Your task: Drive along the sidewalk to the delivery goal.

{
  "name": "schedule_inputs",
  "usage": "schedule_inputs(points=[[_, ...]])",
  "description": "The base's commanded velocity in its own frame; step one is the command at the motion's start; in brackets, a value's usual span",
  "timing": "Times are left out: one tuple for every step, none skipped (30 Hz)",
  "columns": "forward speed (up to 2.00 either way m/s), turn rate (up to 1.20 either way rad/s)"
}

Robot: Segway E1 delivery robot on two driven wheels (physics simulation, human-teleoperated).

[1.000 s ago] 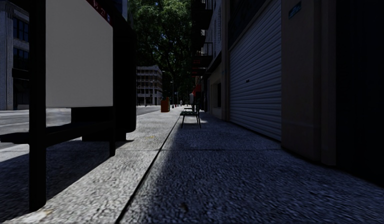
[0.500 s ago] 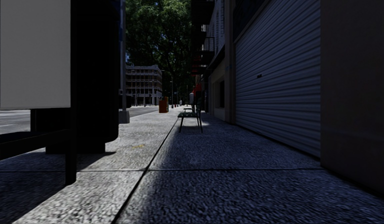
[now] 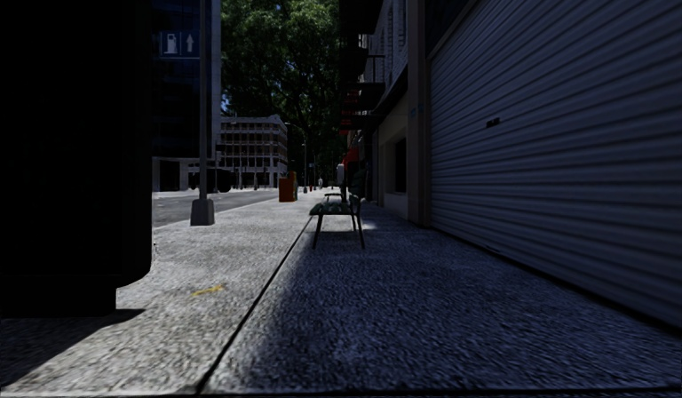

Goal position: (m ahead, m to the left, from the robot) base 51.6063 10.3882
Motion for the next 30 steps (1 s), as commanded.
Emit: schedule_inputs(points=[[2.0, 0.0], [2.0, 0.0], [2.0, 0.0], [2.0, 0.0], [2.0, 0.0], [2.0, 0.0], [2.0, 0.0], [2.0, 0.0], [2.0, 0.0], [2.0, 0.0], [2.0, 0.0], [2.0, 0.0], [2.0, 0.17], [2.0, 0.33], [2.0, 0.43], [2.0, 0.43], [2.0, 0.49], [2.0, 0.61], [2.0, 0.66], [2.0, 0.67], [2.0, 0.68], [2.0, 0.68], [2.0, 0.68], [2.0, 0.68], [2.0, 0.68], [2.0, 0.69], [2.0, 0.69], [2.0, 0.7], [2.0, 0.7], [2.0, 0.7]])
